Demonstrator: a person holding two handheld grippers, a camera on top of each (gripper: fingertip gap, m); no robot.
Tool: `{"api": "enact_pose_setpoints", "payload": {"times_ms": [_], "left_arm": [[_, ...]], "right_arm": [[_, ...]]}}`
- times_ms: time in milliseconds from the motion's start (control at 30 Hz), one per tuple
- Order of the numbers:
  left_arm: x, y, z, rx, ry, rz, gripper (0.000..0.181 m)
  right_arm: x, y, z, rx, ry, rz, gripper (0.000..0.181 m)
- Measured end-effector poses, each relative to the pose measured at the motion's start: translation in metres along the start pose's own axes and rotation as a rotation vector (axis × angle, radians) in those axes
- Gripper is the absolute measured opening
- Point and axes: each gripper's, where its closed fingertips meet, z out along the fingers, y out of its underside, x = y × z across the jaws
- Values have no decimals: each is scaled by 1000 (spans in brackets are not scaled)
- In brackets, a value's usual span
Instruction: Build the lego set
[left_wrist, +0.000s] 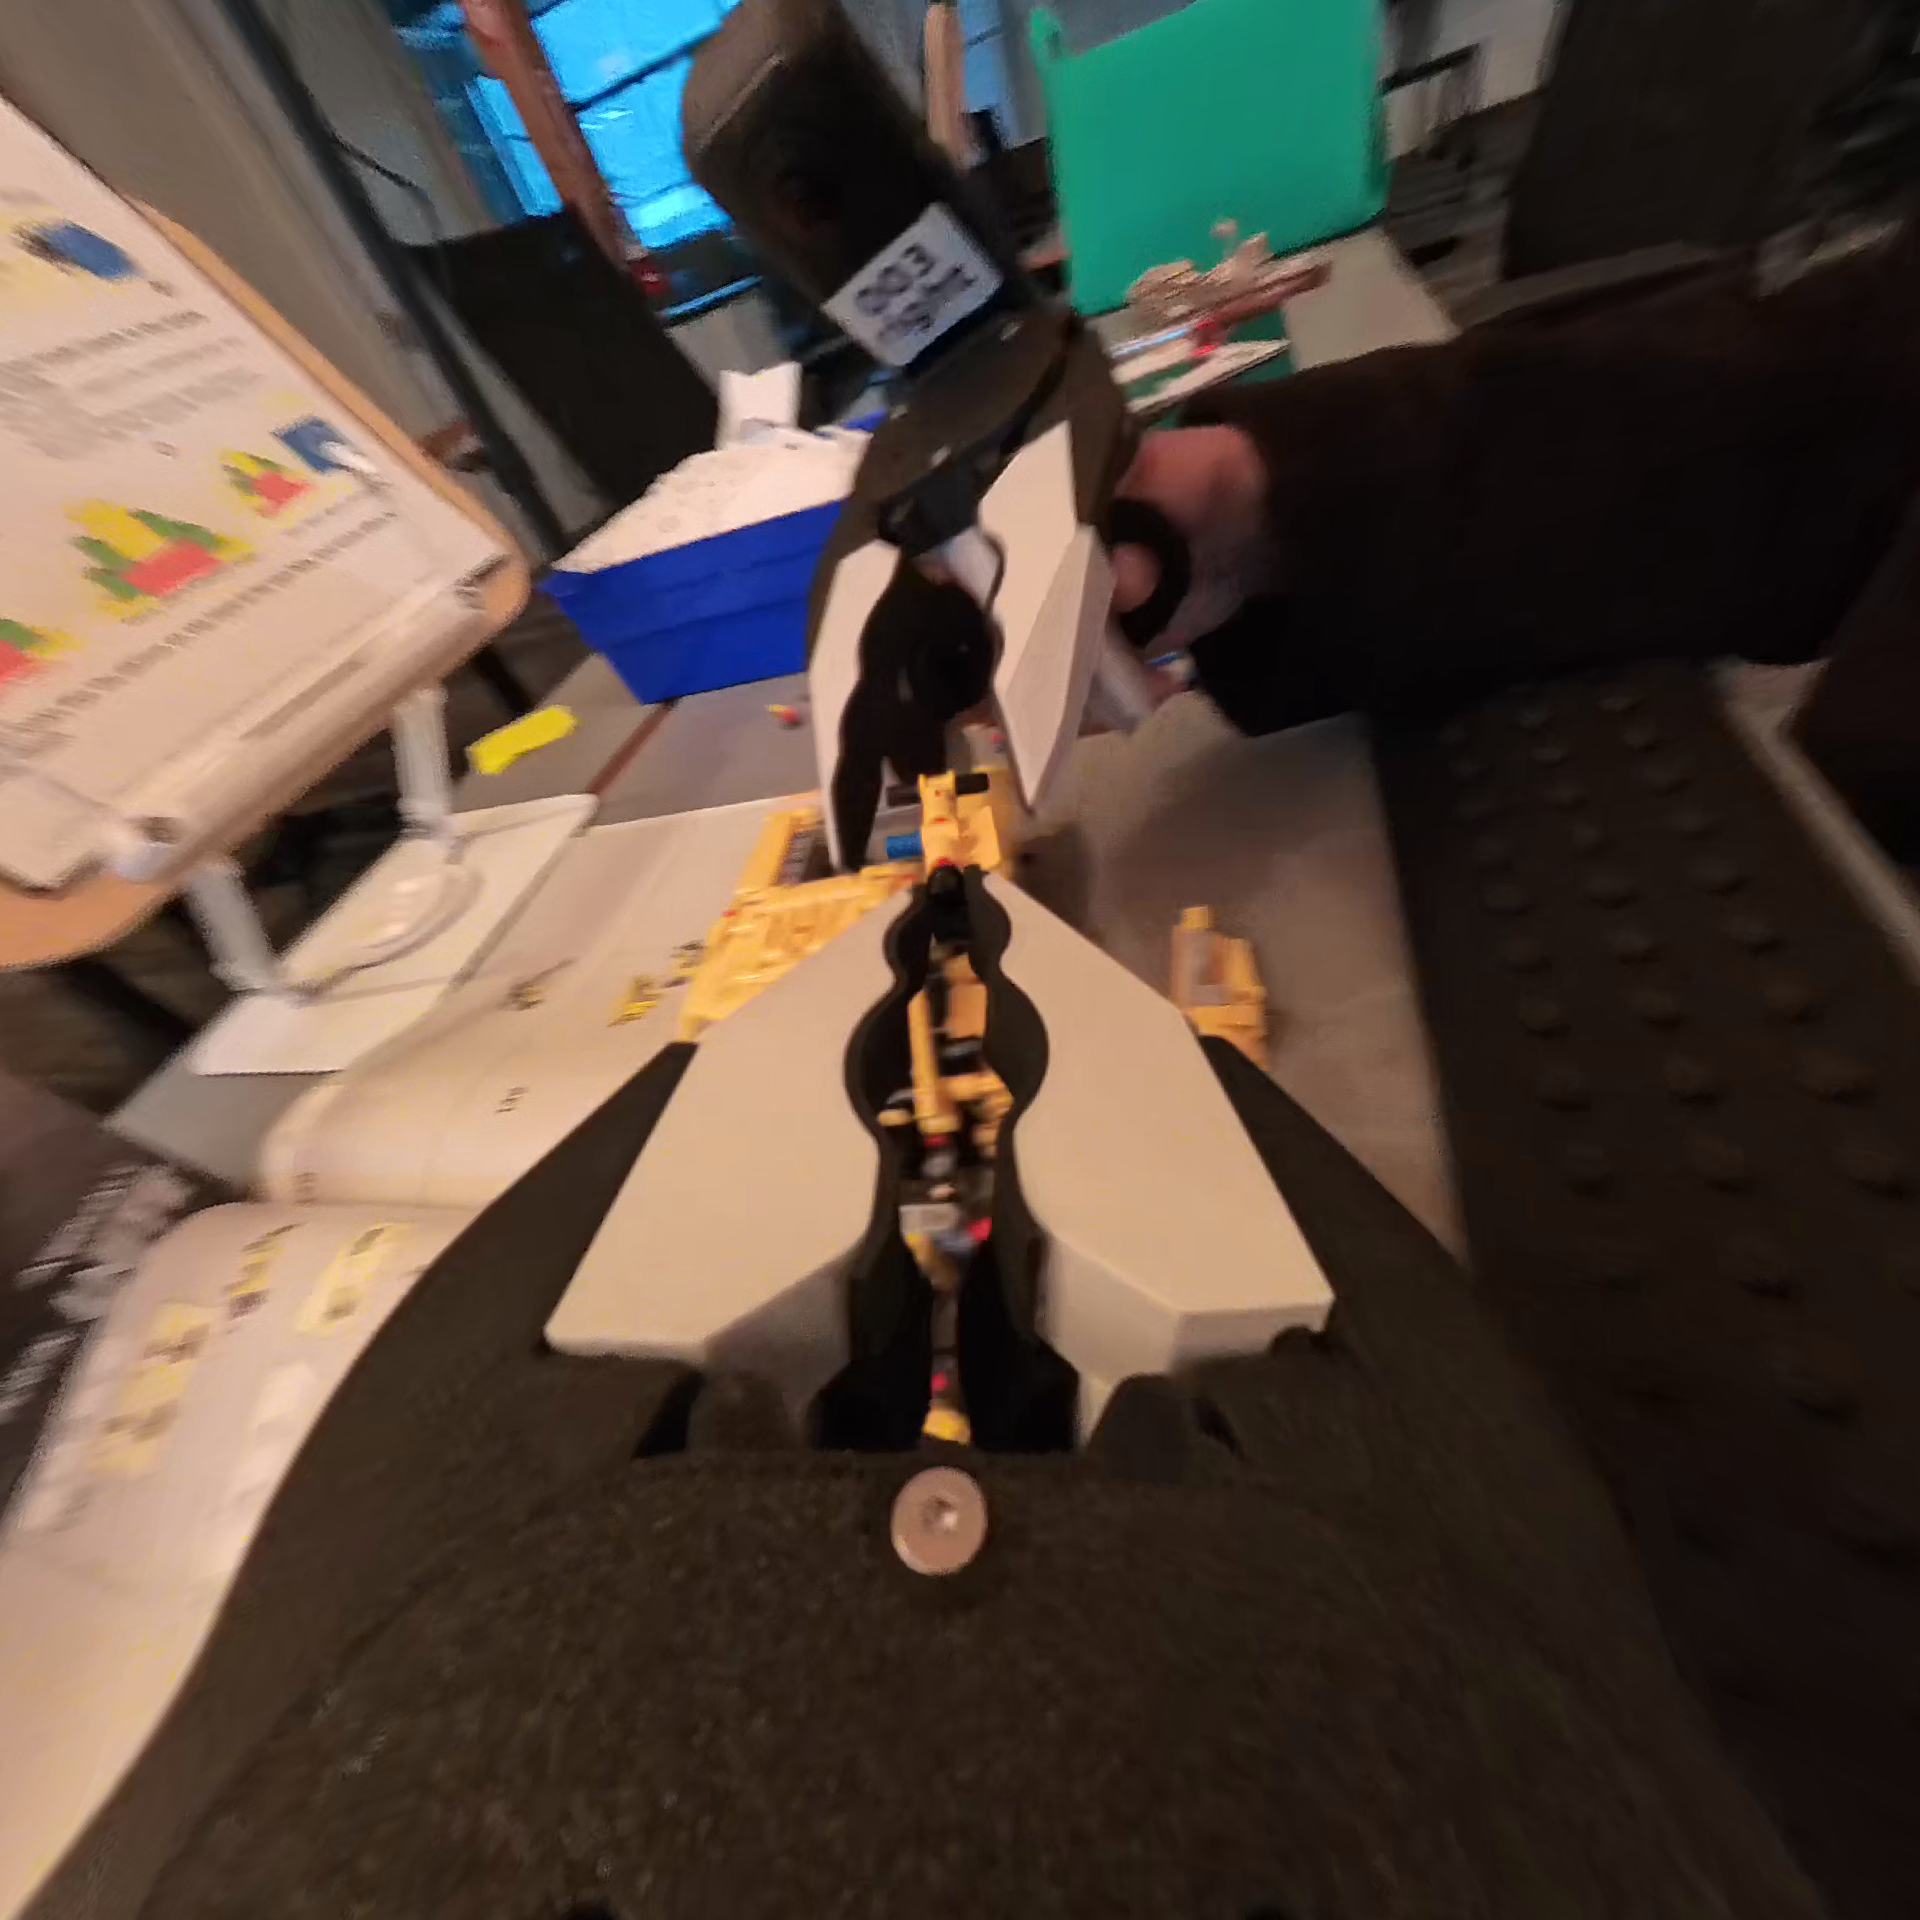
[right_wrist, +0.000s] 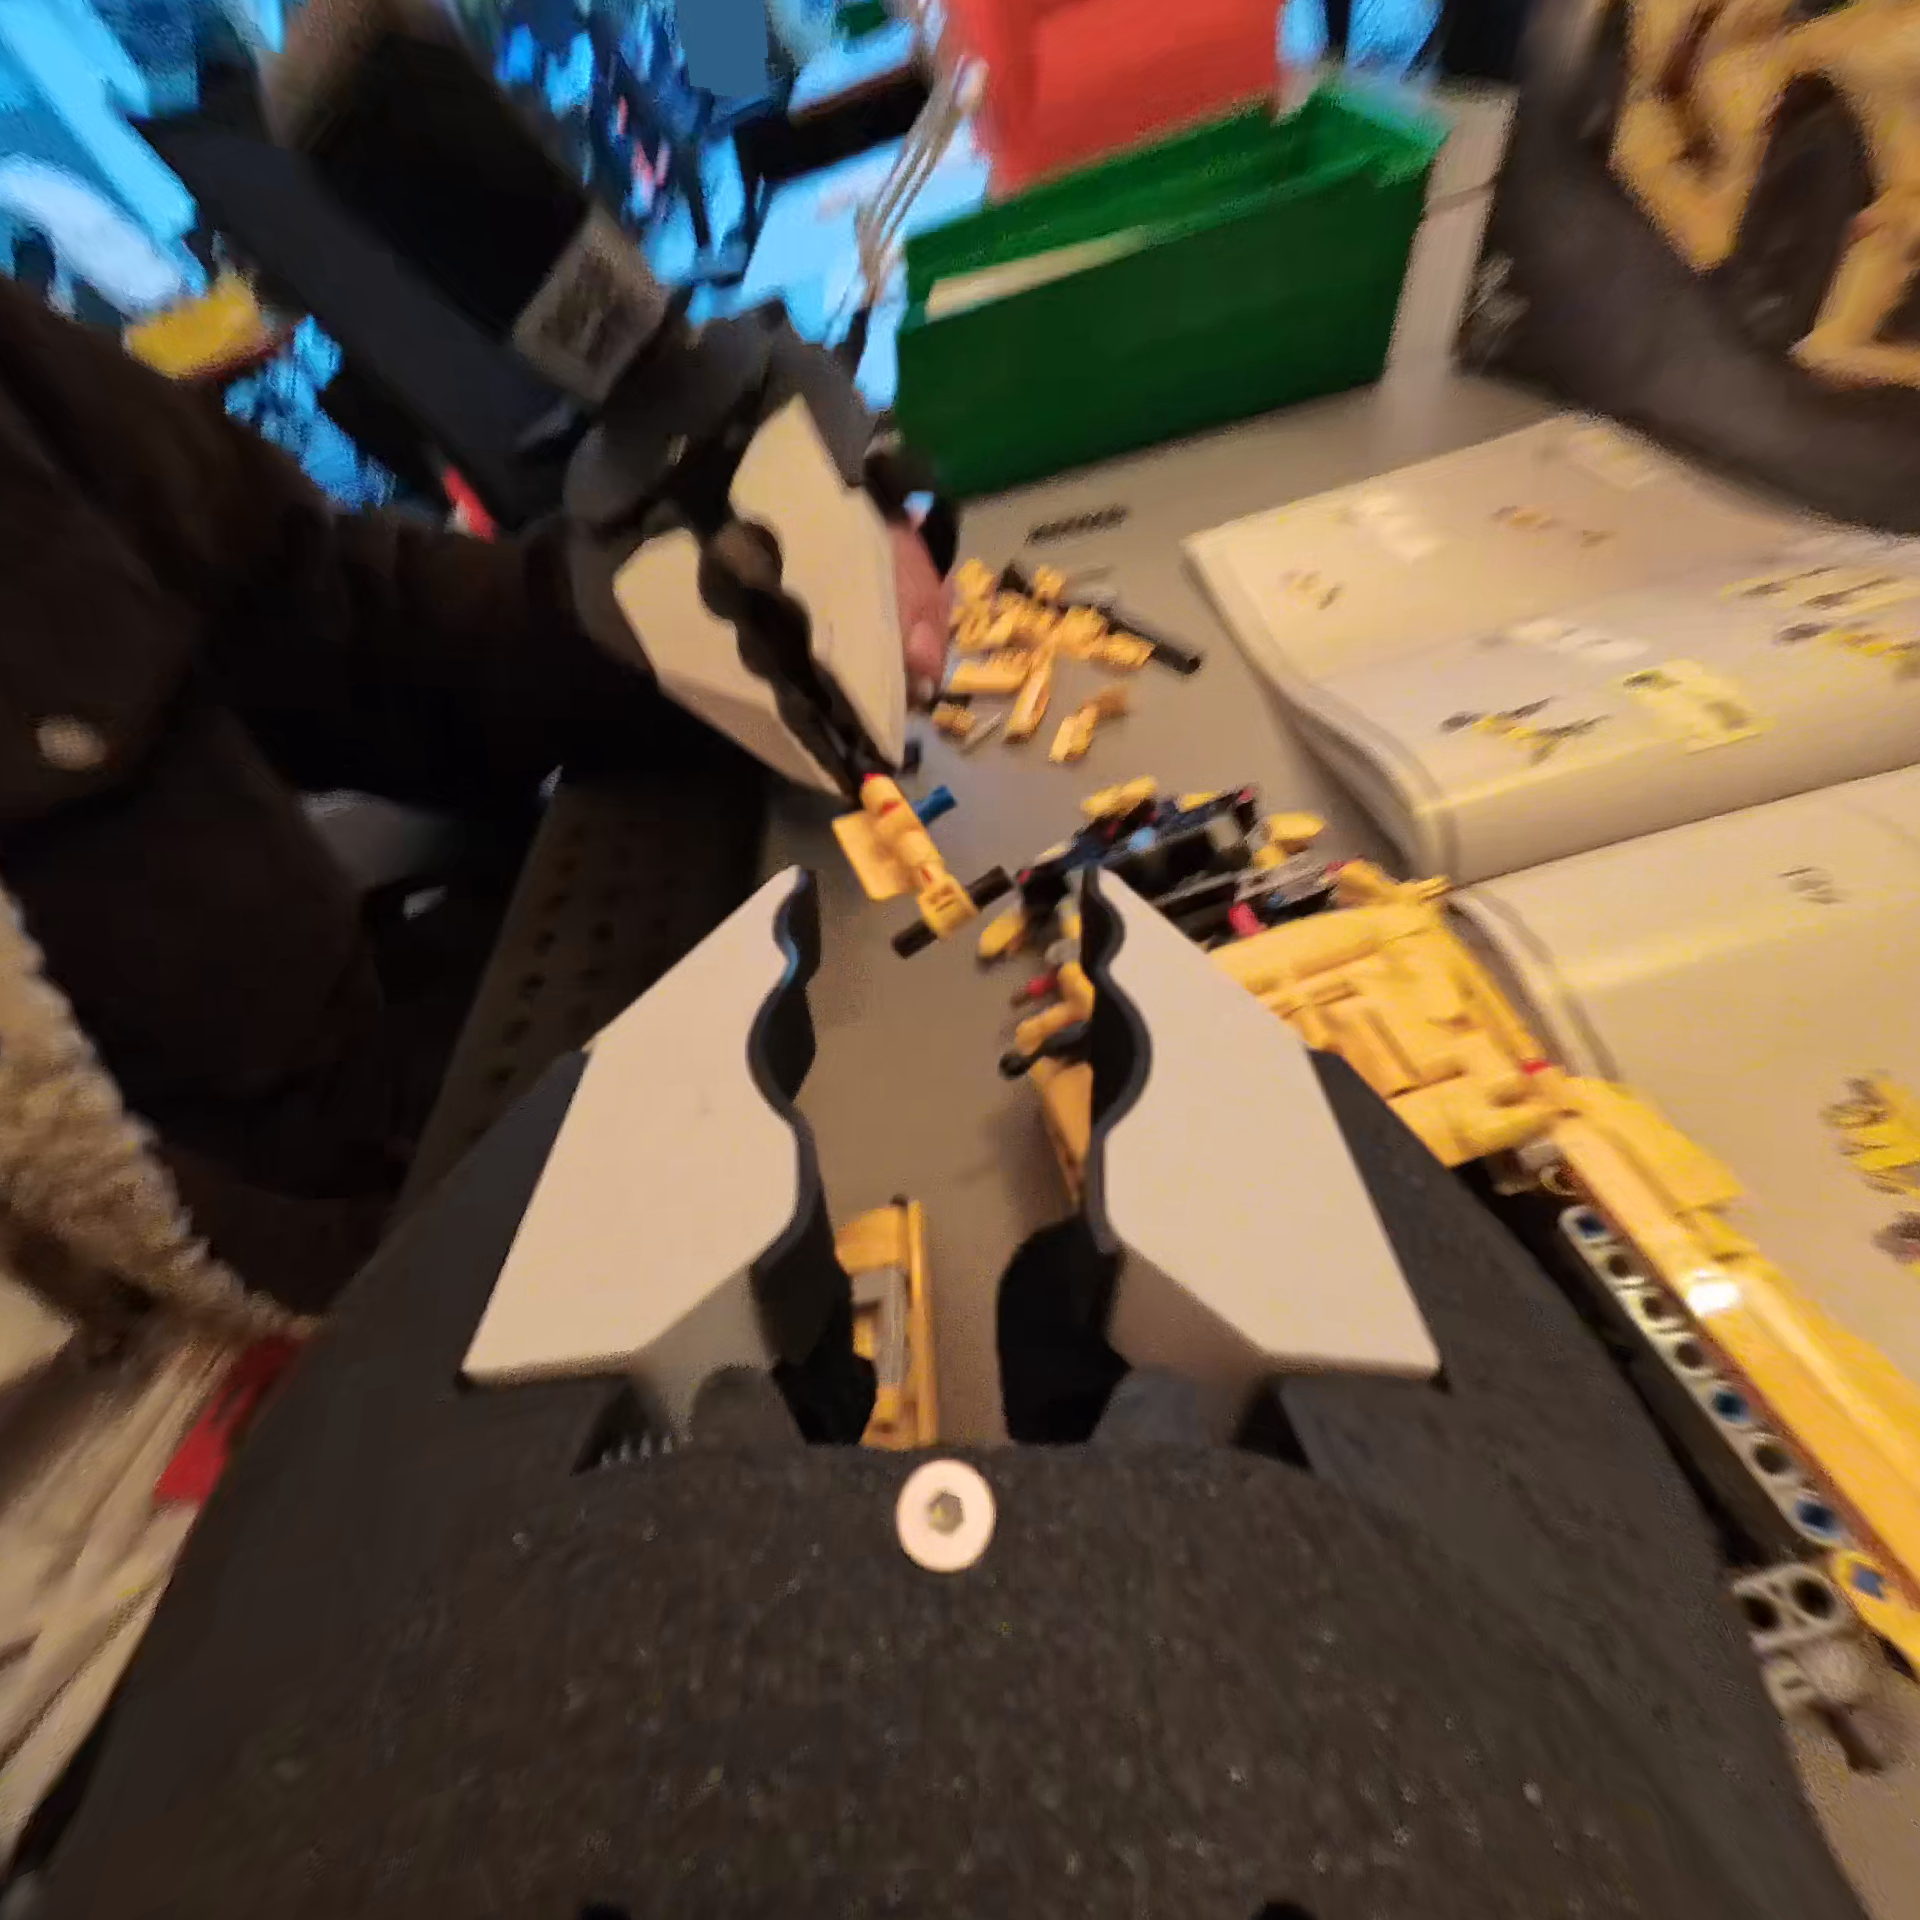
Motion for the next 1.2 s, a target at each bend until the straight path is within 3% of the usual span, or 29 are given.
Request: {"api": "enact_pose_setpoints", "payload": {"times_ms": [100, 233, 533, 800, 933, 1067, 1200], "left_arm": [[-19, 6, -2, -86, -197, 205, 5], [-25, 5, 0, -147, -319, 375, 6], [-39, 10, 1, -247, -461, 484, 6], [-38, 5, 0, -234, -488, 519, 6], [-32, -6, -1, -179, -507, 584, 6], [-20, -21, -1, -84, -475, 581, 7], [-16, -24, -2, -58, -457, 581, 10]], "right_arm": [[16, -25, -4, 120, 112, 55, 61], [23, -27, 12, 89, 221, 95, 65], [40, -26, 11, 83, 405, 141, 68], [28, -26, 25, 65, 367, 117, 58], [18, -30, 26, 106, 254, 148, 58], [-2, -32, 25, 144, 33, 228, 51], [-5, -35, 22, 155, 8, 213, 51]]}}
